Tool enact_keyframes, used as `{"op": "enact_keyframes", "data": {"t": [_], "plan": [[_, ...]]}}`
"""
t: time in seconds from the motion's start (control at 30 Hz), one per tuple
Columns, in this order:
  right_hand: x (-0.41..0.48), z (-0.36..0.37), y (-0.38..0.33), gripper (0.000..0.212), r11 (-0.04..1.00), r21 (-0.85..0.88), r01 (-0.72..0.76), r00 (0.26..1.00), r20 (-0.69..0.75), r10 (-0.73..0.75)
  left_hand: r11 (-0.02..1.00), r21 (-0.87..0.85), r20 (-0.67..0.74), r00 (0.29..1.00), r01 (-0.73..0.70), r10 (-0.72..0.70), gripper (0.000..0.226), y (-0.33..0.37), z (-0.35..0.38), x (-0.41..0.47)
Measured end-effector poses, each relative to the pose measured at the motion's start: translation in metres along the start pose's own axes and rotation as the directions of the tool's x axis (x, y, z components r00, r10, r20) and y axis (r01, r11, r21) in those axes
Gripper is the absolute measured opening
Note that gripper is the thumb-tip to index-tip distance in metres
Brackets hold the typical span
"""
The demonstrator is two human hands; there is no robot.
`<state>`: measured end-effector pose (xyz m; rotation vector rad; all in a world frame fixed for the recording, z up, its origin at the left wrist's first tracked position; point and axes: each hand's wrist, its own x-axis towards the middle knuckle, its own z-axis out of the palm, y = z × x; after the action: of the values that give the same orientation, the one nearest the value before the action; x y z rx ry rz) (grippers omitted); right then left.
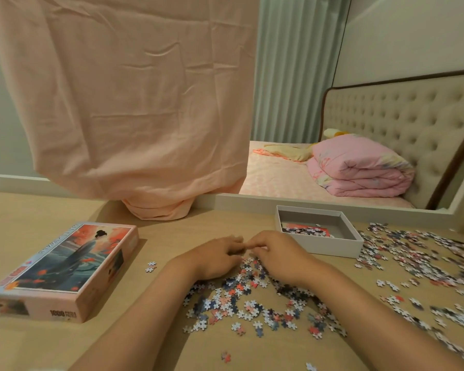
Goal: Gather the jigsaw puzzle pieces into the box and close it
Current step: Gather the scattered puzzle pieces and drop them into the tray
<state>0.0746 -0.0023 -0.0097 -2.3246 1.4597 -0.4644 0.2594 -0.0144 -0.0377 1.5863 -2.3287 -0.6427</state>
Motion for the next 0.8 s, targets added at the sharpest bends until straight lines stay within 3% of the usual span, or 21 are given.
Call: {"op": "enact_keyframes", "data": {"t": [0.07, 0.17, 0.3, 0.37, 0.47, 0.6, 0.8], "plan": [[0.001, 0.001, 0.001, 0.031, 1.0, 0.011, 0.013, 1.0, -0.012, -0.013, 1.0, -0.02, -0.068, 0.998, 0.008, -0.009, 0.045, 0.006, -0.006, -0.012], [0.006, 0.009, -0.002, 0.04, 1.0, -0.009, 0.017, 0.998, 0.058, -0.017, 0.984, 0.133, -0.163, 0.982, 0.116, -0.094, 0.052, -0.001, -0.018, -0.033], [0.015, 0.021, -0.009, 0.058, 0.991, -0.122, 0.058, 0.978, 0.204, -0.032, 0.888, 0.249, -0.123, 0.922, 0.386, -0.366, 0.074, -0.025, -0.02, -0.062], [0.017, 0.024, -0.012, 0.06, 0.981, -0.182, 0.073, 0.965, 0.262, -0.023, 0.871, 0.244, -0.085, 0.904, 0.427, -0.419, 0.079, -0.029, -0.013, -0.072], [0.012, 0.026, -0.012, 0.058, 0.977, -0.175, 0.119, 0.952, 0.299, -0.063, 0.888, 0.239, -0.093, 0.92, 0.392, -0.381, 0.082, -0.024, -0.004, -0.075], [-0.003, 0.018, -0.002, 0.053, 0.982, -0.132, 0.133, 0.948, 0.307, -0.087, 0.97, 0.087, -0.078, 0.972, 0.227, -0.22, 0.075, -0.007, 0.003, -0.065], [-0.029, -0.014, 0.021, 0.038, 0.998, 0.009, 0.056, 0.976, 0.211, -0.057, 0.999, -0.01, 0.005, 0.999, 0.042, -0.042, 0.064, 0.034, 0.021, -0.037]]}}
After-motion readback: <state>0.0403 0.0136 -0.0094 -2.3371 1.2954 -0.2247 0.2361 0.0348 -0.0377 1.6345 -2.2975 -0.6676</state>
